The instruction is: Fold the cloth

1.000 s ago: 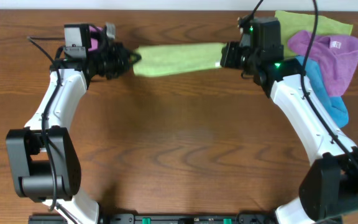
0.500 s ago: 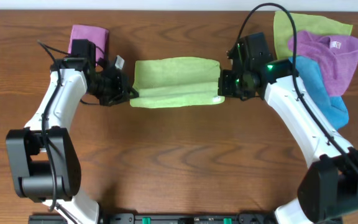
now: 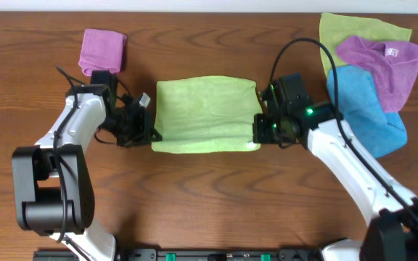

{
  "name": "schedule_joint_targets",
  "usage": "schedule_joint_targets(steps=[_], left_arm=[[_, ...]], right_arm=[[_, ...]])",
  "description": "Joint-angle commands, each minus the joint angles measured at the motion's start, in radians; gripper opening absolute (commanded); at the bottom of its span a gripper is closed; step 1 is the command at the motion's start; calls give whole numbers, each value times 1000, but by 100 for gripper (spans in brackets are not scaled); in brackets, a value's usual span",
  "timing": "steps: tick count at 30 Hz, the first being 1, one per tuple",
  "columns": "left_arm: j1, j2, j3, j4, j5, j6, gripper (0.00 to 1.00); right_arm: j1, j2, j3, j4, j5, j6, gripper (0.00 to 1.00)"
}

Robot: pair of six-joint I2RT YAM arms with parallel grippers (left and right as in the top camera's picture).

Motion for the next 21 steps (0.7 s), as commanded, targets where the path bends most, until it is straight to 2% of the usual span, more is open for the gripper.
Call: schedule_joint_targets(steps=[1,8,15,21], left_arm=[[-4,-10,-64,2,-28,26,6],[-10,-19,-171,12,-36,27,6],[-10,-93,-214,12,-35,32,6],[-9,-178,-214,96,-79,-66,6]], right_arm=[[3,-42,-77,5,18,33,2],[47,-85,-195,15,15,74,2],[63,-86,-218,50,38,91,2],[59,-87,-217,195,82,99,1]])
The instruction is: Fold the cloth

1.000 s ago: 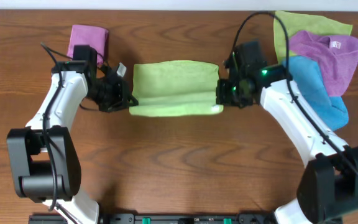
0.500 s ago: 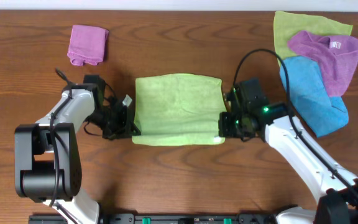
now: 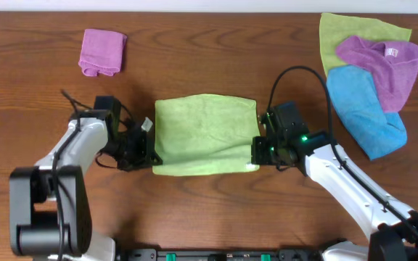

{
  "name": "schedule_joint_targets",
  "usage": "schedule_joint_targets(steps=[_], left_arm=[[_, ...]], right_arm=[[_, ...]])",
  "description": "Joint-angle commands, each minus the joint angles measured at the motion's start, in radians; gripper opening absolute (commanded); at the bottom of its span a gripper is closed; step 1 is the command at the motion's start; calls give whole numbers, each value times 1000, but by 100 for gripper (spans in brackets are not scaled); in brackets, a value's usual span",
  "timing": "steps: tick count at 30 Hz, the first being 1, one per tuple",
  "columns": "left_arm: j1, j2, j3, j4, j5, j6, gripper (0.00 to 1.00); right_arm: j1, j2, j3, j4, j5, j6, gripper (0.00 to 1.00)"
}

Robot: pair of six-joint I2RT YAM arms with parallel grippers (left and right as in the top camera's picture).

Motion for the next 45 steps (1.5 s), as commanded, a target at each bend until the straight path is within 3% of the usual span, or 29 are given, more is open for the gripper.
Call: schedule_joint_targets(steps=[1,15,26,42,43,44,45], left_arm=[[3,-35,3,43,-50,-80,6],[3,-33,3,496,-143,-402,6],[3,8,3,700,-242,-508,6],[3,130,5,867,-245,-579,6],[3,130,5,867,-241,-579,6],[3,130,5,866,-237,-579,6],[3,130,5,866,-225,-579,8]], right_arm=[[2,-17,-3,58,70,16,1],[-31,94,-3,427,226,15,1],[-76,193,5,623,226,12,2],[-95,329,49,730,229,11,2],[-95,329,49,730,229,11,3],[-95,328,49,730,229,11,15],[-95,328,49,731,228,12,46]])
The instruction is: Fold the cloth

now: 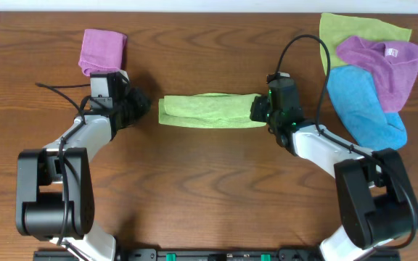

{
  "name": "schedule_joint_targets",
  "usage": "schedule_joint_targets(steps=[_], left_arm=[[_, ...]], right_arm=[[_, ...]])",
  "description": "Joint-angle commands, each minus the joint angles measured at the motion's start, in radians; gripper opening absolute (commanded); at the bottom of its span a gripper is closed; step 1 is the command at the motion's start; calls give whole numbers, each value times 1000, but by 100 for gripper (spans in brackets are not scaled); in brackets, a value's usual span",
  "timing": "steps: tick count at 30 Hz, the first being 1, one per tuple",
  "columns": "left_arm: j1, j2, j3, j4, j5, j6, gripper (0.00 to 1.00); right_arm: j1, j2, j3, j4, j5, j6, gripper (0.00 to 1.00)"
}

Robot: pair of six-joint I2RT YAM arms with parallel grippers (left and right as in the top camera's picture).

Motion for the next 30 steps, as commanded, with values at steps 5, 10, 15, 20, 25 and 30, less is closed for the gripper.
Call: schedule_joint_targets(steps=[5,10,15,20,25,30], left_arm=[[3,10,8,1,51,-8,26],[3,-13,23,-7,104,-7,36],[2,-48,64,-20,149,-8,56],[-42,-47,108,-20,159,-12,11],[-98,-43,110,-19,52,-32,6],[-136,-19,110,-10,1,-29,6]], right_arm=[[-5,-5,26,2,-43,0,77],[-5,-72,26,-39,-102,11,99],[-7,-188,26,-116,-98,26,99],[-39,-297,26,-201,-85,159,99],[-104,-299,23,-283,-220,267,99],[-152,-260,22,-316,-296,272,99]])
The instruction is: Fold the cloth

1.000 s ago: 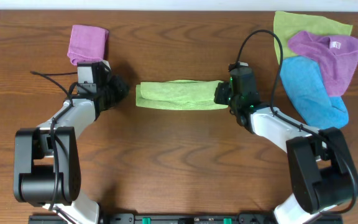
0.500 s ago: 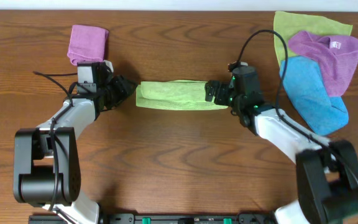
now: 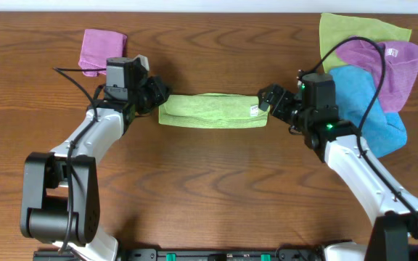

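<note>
The green cloth (image 3: 210,111) lies on the table as a long narrow folded strip, a small white tag at its right end. My left gripper (image 3: 158,96) sits at the strip's left end, touching or just beside its top corner; the overhead view does not show whether its fingers grip. My right gripper (image 3: 271,98) stands open just off the strip's right end, apart from the cloth.
A folded pink cloth (image 3: 101,51) lies at the back left, behind the left arm. A pile of loose cloths, yellow-green (image 3: 354,32), purple (image 3: 383,61) and blue (image 3: 365,109), sits at the back right, close behind the right arm. Wooden table (image 3: 209,188).
The right gripper has let go and drawn back to the right, off the strip's end. The left gripper has moved in to the strip's left end. The strip lies slightly flatter and longer.
Both grippers held the near corners of the half-folded green cloth, one on each side. They then stood closer to me with the cloth dragged along. Later the cloth lay folded again into a narrow strip. Now the right gripper is clear of it.
</note>
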{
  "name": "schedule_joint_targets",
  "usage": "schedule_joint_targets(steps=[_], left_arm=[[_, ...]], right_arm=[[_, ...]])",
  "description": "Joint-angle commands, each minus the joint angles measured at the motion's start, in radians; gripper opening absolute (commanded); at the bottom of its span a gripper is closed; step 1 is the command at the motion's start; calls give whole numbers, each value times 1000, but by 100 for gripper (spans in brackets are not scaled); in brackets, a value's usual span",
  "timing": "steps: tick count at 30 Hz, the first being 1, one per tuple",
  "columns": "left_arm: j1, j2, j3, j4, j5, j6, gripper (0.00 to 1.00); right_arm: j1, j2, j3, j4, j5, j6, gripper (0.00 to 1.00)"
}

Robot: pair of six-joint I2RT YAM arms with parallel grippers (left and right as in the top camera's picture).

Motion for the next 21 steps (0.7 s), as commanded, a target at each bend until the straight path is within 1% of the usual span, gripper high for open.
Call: schedule_joint_targets(steps=[1,16,21], left_arm=[[-19,21,18,14,-61,0,6],[-59,189,34,23,-84,-1,6],[-59,217,34,17,-108,-1,6]], right_arm=[[-25,34,10,-5,-85,43,99],[-27,125,10,16,-111,109,99],[-26,169,10,29,-113,125,99]])
